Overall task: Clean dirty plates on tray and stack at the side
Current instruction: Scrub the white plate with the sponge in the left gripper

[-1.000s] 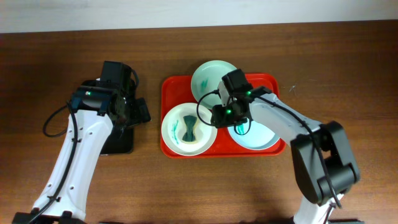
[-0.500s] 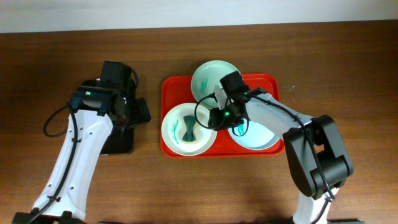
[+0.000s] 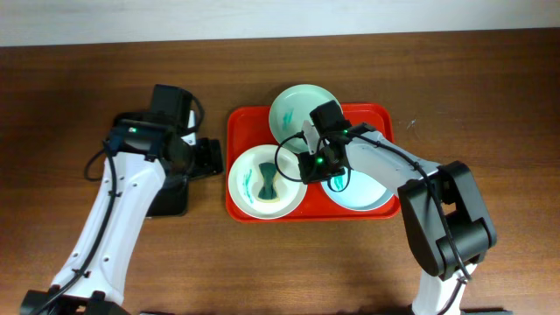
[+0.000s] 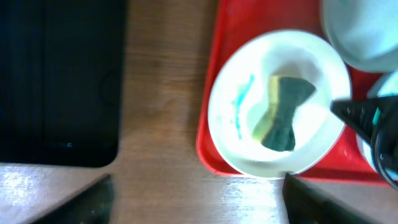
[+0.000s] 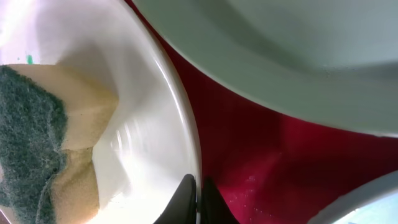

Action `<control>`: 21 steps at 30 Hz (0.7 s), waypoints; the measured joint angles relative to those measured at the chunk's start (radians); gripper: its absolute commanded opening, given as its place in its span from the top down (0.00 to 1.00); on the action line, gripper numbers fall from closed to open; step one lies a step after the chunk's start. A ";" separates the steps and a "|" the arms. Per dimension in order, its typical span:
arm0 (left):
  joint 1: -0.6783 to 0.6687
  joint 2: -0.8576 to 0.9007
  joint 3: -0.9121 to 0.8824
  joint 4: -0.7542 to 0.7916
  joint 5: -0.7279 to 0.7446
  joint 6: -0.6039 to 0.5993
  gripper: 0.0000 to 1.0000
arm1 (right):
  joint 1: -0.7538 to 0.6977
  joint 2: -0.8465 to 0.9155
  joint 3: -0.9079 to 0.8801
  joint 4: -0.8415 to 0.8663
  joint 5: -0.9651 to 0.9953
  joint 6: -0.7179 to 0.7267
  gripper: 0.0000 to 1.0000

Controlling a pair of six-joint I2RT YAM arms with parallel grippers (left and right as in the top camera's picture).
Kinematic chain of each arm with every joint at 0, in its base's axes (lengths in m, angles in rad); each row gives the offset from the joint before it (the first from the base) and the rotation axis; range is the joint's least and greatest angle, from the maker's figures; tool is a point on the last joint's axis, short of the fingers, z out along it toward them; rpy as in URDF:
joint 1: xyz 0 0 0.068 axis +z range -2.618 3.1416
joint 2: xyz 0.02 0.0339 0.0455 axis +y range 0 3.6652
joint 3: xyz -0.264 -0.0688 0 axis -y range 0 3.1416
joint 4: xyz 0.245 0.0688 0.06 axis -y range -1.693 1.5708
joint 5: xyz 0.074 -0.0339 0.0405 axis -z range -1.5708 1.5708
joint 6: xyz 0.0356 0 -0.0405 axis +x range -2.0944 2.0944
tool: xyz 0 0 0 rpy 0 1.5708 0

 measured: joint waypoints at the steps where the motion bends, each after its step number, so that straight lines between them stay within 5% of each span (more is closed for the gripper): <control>1: -0.009 0.001 -0.010 0.015 0.011 0.007 0.58 | 0.000 0.000 0.000 0.000 0.000 0.000 0.96; 21: -0.225 0.258 -0.099 0.399 0.148 -0.002 0.59 | 0.000 0.000 0.001 -0.013 -0.004 0.000 0.96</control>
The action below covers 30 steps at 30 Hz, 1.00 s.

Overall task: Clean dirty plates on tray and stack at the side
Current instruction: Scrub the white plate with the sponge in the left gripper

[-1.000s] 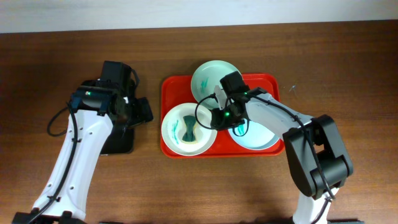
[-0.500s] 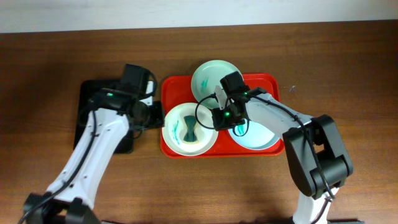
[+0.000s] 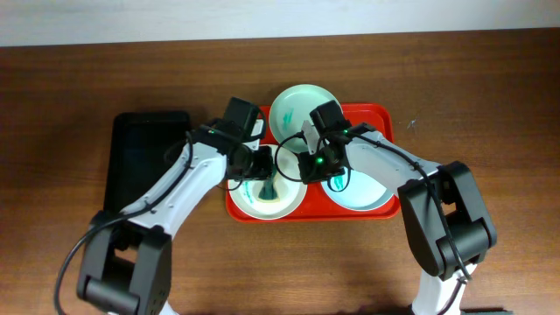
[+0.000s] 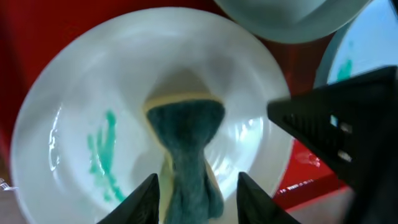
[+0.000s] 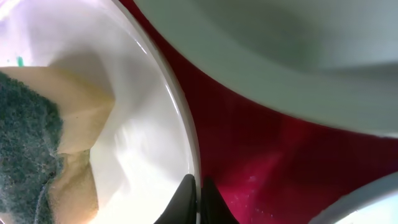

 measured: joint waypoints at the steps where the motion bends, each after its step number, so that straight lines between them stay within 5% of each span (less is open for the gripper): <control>1: -0.003 0.019 0.000 0.004 0.000 -0.002 0.58 | 0.000 0.000 0.002 -0.017 0.000 0.001 0.96; 10: -0.006 0.086 -0.001 0.005 0.000 -0.007 0.62 | 0.000 0.002 0.049 -0.099 -0.008 -0.003 0.93; 19: -0.031 0.087 -0.001 -0.001 0.000 -0.013 0.47 | 0.000 0.002 0.048 -0.066 -0.012 -0.001 0.89; 26: -0.049 0.087 -0.001 -0.005 -0.001 -0.015 0.45 | 0.000 0.004 0.036 0.011 0.016 0.062 0.92; 30: -0.049 0.087 -0.001 -0.006 0.000 -0.015 0.44 | 0.000 0.004 0.036 0.015 0.032 0.089 0.86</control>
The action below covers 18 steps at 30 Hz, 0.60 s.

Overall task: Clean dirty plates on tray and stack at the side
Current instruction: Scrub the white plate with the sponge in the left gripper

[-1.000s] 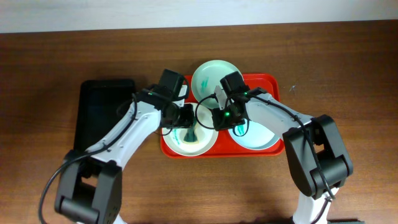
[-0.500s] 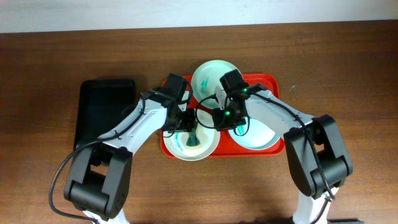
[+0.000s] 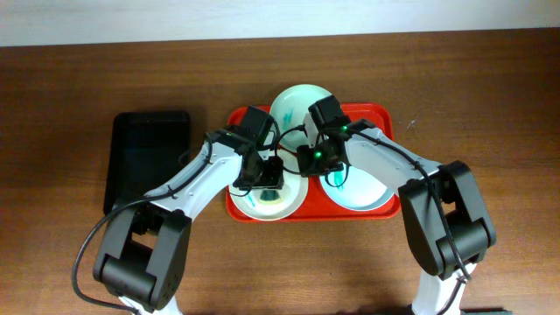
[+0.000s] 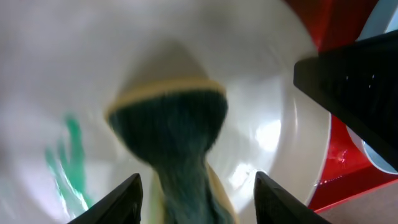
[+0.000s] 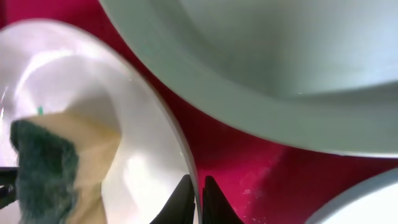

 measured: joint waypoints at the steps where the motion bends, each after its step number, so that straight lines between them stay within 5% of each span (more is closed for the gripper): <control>1: 0.000 0.000 0.000 -0.001 0.000 0.000 0.44 | 0.000 0.000 0.000 -0.011 0.003 0.002 0.86; 10: 0.000 0.000 0.000 -0.009 0.000 0.000 0.44 | 0.000 0.000 -0.001 -0.070 0.013 0.003 0.85; 18: 0.000 0.007 0.000 -0.010 0.000 0.000 0.60 | 0.000 0.000 -0.020 -0.044 0.013 0.004 0.86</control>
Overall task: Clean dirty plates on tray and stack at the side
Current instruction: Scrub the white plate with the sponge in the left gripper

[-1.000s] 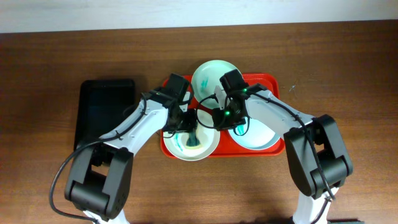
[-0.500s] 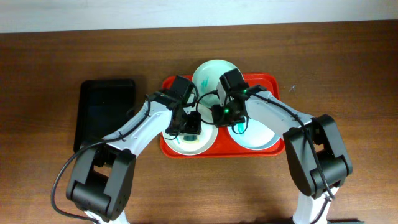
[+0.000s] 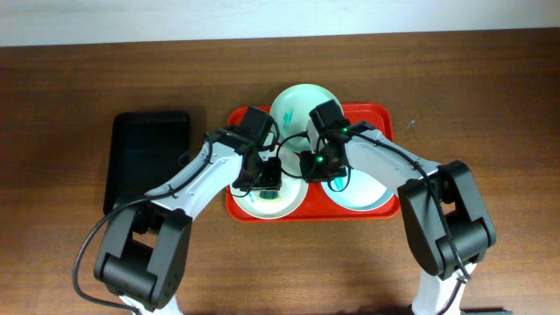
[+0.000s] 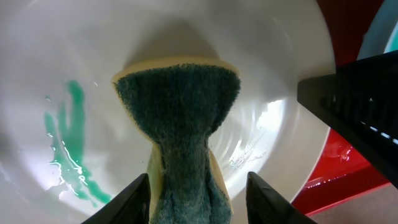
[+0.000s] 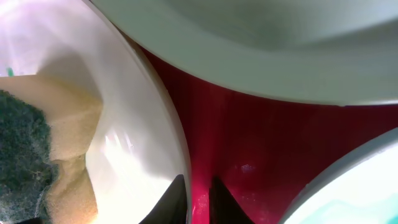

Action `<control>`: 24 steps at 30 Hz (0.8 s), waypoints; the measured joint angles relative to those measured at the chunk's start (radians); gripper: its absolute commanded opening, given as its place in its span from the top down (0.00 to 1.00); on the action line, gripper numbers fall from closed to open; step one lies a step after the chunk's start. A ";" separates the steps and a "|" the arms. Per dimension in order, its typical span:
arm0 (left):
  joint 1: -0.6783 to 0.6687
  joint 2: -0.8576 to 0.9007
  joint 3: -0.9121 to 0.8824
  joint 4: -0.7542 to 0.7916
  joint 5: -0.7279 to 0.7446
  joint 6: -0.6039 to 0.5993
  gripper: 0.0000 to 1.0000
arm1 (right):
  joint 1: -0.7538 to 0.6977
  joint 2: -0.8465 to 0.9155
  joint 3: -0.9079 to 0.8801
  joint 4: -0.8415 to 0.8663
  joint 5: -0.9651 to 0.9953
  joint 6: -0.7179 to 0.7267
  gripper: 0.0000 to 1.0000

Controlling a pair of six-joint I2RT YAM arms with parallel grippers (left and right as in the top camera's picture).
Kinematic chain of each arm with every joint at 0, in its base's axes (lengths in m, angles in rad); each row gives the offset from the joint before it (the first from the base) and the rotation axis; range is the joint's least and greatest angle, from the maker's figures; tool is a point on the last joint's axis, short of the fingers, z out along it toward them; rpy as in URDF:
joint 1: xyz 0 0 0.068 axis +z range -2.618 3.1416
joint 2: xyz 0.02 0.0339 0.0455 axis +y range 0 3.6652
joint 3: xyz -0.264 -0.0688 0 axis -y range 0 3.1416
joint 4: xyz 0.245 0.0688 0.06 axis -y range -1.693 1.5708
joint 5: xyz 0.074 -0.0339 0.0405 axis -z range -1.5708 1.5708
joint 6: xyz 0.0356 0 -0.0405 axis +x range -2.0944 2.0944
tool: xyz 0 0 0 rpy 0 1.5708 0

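Observation:
A red tray [image 3: 386, 115] holds three plates. The front-left white plate [image 3: 252, 205] carries a green smear [image 4: 65, 149] and a green-and-yellow sponge [image 4: 180, 112]. My left gripper [image 4: 197, 200] is low in this plate, open, one finger on each side of the sponge; the right-hand finger stands a little off it. My right gripper [image 5: 196, 193] is at the same plate's right rim [image 5: 180, 143], slightly open, with the rim beside its left finger and red tray showing in the gap. In the overhead view the left gripper [image 3: 267, 175] and the right gripper [image 3: 308, 166] are close together.
A pale green plate [image 3: 293, 103] sits at the tray's back, and a plate with a blue-green mark [image 3: 366, 194] at its right. A black rectangular mat [image 3: 144, 157] lies on the wooden table left of the tray.
My left fingers stand a little closer together round the sponge. My right fingers, then nearly touching on the plate's rim, now stand slightly apart. The plates have not shifted.
My left gripper was first over the black mat, left of the tray, while my right gripper pinched the front-left plate's rim. The left gripper then hung over that plate's sponge, then lower around it. Now it straddles the sponge closely and the right fingers have parted.

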 measured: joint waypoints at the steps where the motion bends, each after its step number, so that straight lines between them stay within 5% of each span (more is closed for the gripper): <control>1: 0.000 0.006 0.000 0.000 0.000 -0.002 0.64 | 0.000 0.000 0.000 0.000 0.000 0.000 0.86; 6: 0.000 0.021 0.000 0.009 -0.001 -0.005 0.74 | 0.000 0.000 0.000 0.000 0.000 0.000 0.86; 10: 0.000 0.021 0.000 0.020 -0.015 -0.006 0.71 | 0.000 0.000 0.000 0.000 0.000 0.000 0.86; 13: 0.000 0.021 0.000 0.020 -0.029 -0.004 0.56 | 0.000 0.000 0.000 0.001 0.000 0.000 0.86; 17: 0.000 0.027 0.000 0.024 -0.035 -0.005 0.71 | 0.000 0.000 0.000 0.003 0.000 0.000 0.86; 20: 0.000 0.058 0.000 0.034 -0.034 -0.004 0.99 | 0.000 0.000 0.000 0.003 0.001 0.000 0.86; 24: 0.001 0.074 0.002 0.037 -0.031 -0.006 1.00 | 0.000 0.000 0.000 0.003 0.001 0.000 0.86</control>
